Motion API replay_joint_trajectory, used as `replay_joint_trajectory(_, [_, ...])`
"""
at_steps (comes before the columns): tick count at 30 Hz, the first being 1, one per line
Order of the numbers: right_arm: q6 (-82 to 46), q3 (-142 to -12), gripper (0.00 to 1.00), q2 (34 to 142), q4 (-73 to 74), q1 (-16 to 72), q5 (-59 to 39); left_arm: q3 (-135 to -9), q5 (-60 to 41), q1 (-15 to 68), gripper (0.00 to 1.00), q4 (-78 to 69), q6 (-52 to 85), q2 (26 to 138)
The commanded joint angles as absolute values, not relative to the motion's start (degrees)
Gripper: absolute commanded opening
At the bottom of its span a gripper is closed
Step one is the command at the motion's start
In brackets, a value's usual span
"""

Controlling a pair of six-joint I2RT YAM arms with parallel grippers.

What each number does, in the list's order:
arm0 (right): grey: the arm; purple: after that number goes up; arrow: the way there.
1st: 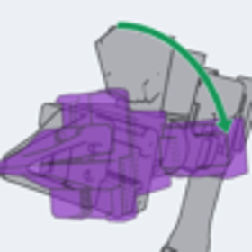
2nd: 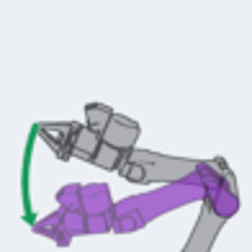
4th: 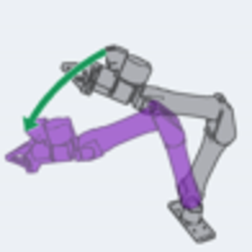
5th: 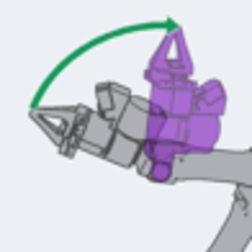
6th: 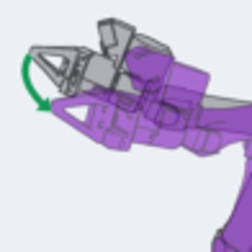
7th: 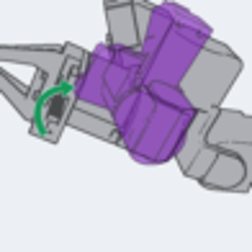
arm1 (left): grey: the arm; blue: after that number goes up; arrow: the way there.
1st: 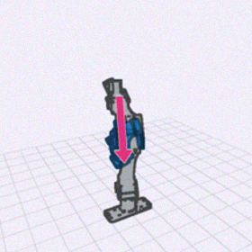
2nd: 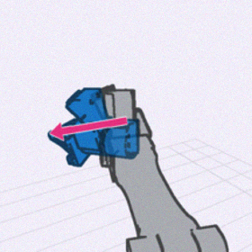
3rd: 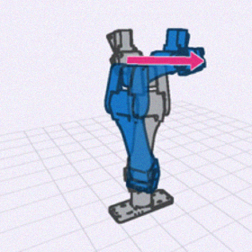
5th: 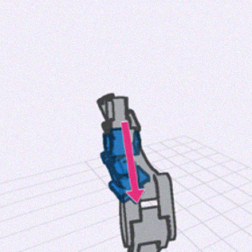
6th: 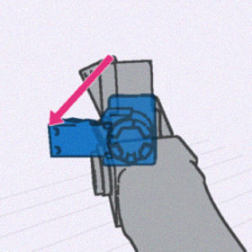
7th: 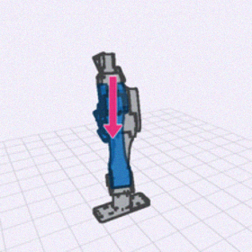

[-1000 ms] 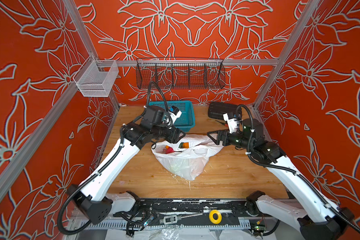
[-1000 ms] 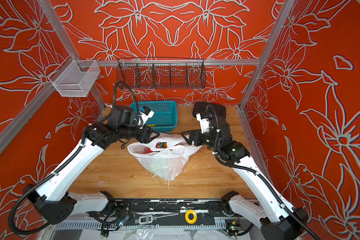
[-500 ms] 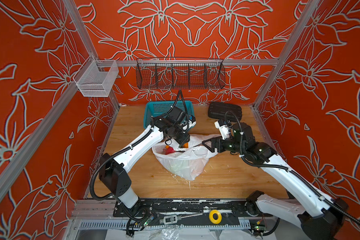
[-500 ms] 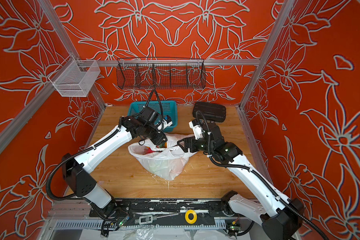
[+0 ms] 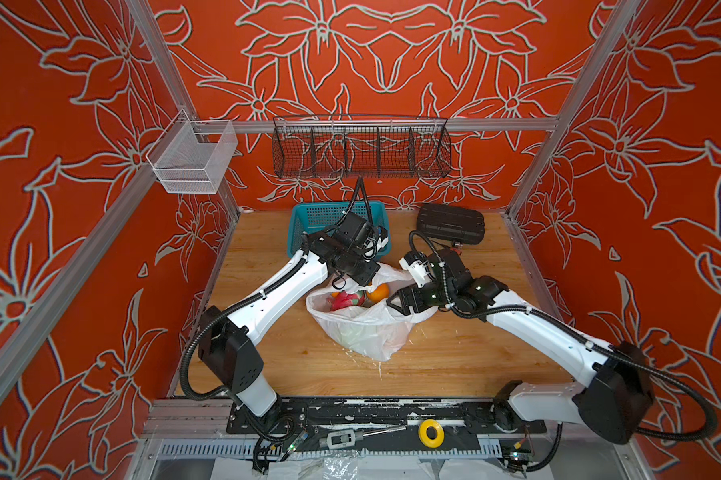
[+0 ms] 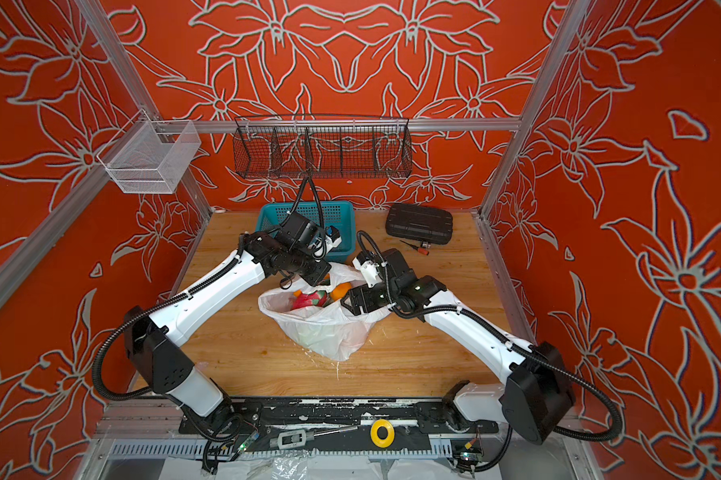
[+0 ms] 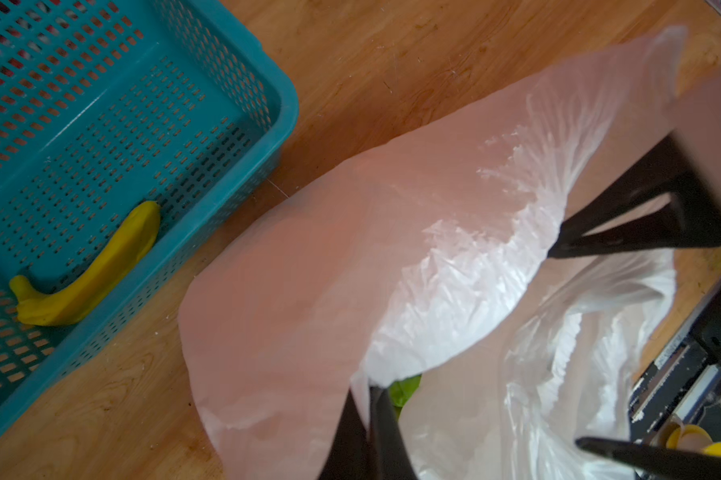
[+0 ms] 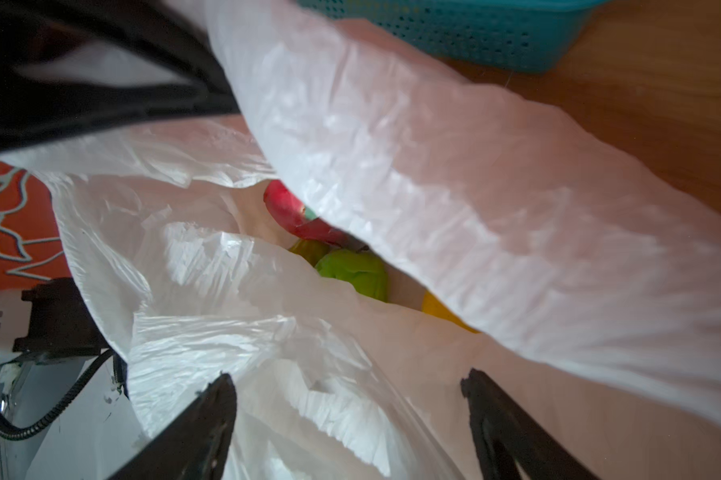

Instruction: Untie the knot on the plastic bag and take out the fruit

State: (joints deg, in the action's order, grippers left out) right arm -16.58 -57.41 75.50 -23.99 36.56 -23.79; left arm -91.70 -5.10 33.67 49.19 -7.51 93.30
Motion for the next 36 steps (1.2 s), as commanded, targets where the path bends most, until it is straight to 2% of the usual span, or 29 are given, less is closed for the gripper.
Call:
replay_joint_trajectory(1, [-14.5, -59.7, 0.73, 77.0, -23.6, 38.2, -27.3, -94.6, -1.7, 32.8, 0.0, 48.5, -4.0, 94.1])
replay_joint_trajectory(4, [-14.4, -58.8, 0.53, 76.8, -23.6, 39.4, -28.8, -96.9, 0.8, 31.3, 0.0, 48.5, -0.1, 95.2])
replay_joint_trajectory(8, [-14.5, -56.5, 0.33, 75.9, -24.6, 41.9, -29.1, -99.3, 0.3, 28.4, 0.0, 47.8, 3.8, 96.3])
replay_joint_trajectory(10, [-15.3, -55.0, 0.27, 75.5, -24.6, 43.3, -29.6, -99.5, -0.1, 27.2, 0.0, 46.7, 4.9, 96.2])
replay_joint_trajectory(14, [-18.7, -51.1, 0.21, 74.0, -22.6, 47.0, -32.4, -99.5, -1.3, 25.3, 0.0, 44.7, 5.8, 96.1])
replay_joint_trajectory(24, [-25.5, -40.4, 0.21, 73.7, -19.6, 55.1, -27.4, -93.3, -4.2, 23.7, 0.0, 41.1, 8.0, 94.1])
replay_joint_trajectory(26, [-26.0, -40.7, 0.21, 73.5, -20.6, 56.0, -26.8, -92.5, -4.4, 23.8, 0.08, 40.9, 8.3, 93.6])
replay_joint_trajectory(29, [-26.3, -42.2, 0.24, 71.5, -22.3, 57.0, -24.9, -91.6, -5.2, 23.8, 0.28, 41.0, 8.9, 91.9])
replay_joint_trajectory(31, [-26.6, -43.8, 0.31, 69.6, -23.7, 57.2, -22.5, -90.3, -5.6, 23.7, 0.4, 40.4, 9.8, 89.7])
replay_joint_trajectory(36, [-26.8, -48.0, 0.37, 65.7, -23.0, 57.3, -16.3, -86.3, -8.3, 23.7, 0.52, 39.3, 12.3, 83.2])
